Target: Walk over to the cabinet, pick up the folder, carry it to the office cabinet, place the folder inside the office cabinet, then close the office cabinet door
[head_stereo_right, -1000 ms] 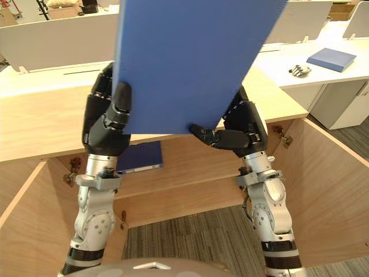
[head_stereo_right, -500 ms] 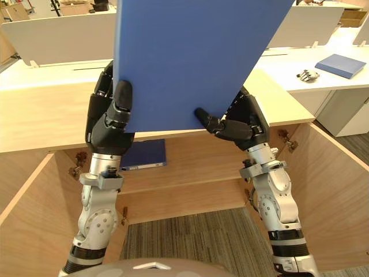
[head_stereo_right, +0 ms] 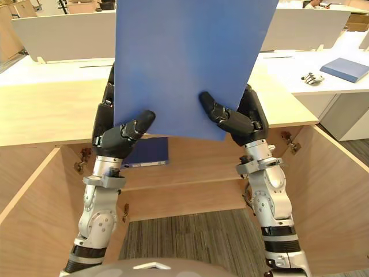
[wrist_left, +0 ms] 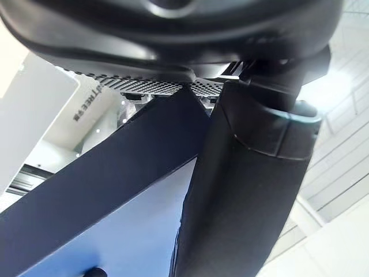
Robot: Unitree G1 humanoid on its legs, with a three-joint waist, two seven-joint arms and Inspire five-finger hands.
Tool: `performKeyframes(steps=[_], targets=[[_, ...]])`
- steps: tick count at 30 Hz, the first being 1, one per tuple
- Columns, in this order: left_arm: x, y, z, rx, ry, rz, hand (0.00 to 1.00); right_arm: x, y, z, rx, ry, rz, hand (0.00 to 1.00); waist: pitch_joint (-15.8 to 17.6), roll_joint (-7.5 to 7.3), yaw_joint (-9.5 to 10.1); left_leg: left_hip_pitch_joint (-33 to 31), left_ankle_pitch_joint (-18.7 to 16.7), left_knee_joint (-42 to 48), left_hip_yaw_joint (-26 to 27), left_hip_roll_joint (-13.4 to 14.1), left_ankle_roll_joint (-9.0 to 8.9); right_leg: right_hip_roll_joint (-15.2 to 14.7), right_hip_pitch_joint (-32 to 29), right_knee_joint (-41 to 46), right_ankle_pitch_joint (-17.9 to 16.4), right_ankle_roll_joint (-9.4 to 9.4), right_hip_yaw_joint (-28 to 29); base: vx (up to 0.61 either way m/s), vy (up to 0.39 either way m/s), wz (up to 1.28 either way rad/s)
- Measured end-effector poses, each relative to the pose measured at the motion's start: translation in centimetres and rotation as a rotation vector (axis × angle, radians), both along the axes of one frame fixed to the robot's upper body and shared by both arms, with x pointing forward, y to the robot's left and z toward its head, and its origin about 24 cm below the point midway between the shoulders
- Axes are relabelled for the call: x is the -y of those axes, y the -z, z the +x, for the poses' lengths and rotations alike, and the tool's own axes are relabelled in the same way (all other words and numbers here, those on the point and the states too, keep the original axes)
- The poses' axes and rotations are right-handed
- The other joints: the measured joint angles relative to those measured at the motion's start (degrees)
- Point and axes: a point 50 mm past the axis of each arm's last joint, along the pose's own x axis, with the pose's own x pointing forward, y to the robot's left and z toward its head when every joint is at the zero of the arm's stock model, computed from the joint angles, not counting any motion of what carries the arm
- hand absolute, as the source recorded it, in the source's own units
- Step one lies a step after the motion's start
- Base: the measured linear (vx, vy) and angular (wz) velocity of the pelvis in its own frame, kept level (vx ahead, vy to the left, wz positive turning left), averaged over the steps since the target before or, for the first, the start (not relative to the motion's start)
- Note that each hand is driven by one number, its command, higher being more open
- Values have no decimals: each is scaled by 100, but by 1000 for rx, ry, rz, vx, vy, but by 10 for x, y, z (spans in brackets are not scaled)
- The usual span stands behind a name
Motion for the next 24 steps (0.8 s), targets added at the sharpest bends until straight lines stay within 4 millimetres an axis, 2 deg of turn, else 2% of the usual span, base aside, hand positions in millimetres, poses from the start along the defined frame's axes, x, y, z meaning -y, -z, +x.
performKeyframes(steps=[7,13,18,22,24], targets=[[-10,1,0,-8,-68,28,100,-8,3,0,-5,0,65,0,-2,-1,-8,7,7,-1,-26,2,-7,0,20,-3,-2,-2,-31,0,0,0],[-40,5,-5,-64,-277,31,100,-12,2,-1,-4,42,90,0,-2,-1,-6,-6,9,-3,-73,0,-10,-4,31,-4,-11,-12,-78,-2,-3,3],[-66,2,-23,-73,-488,62,100,-10,-4,-9,38,81,118,0,-4,-7,-9,-26,16,-2,-244,-8,-14,-15,136,-56,-22,-25,-265,14,-13,18],[-96,16,-46,-158,-705,17,100,0,-10,-19,76,146,148,0,-5,-9,-2,-42,22,-3,-347,-3,-27,-10,172,-57,-64,-59,-371,2,-14,13],[-101,24,-54,-202,-740,19,100,6,-10,-23,92,181,162,0,4,-29,6,-42,21,-3,-395,-6,-28,-15,200,-58,-83,-61,-437,-1,-10,13]])
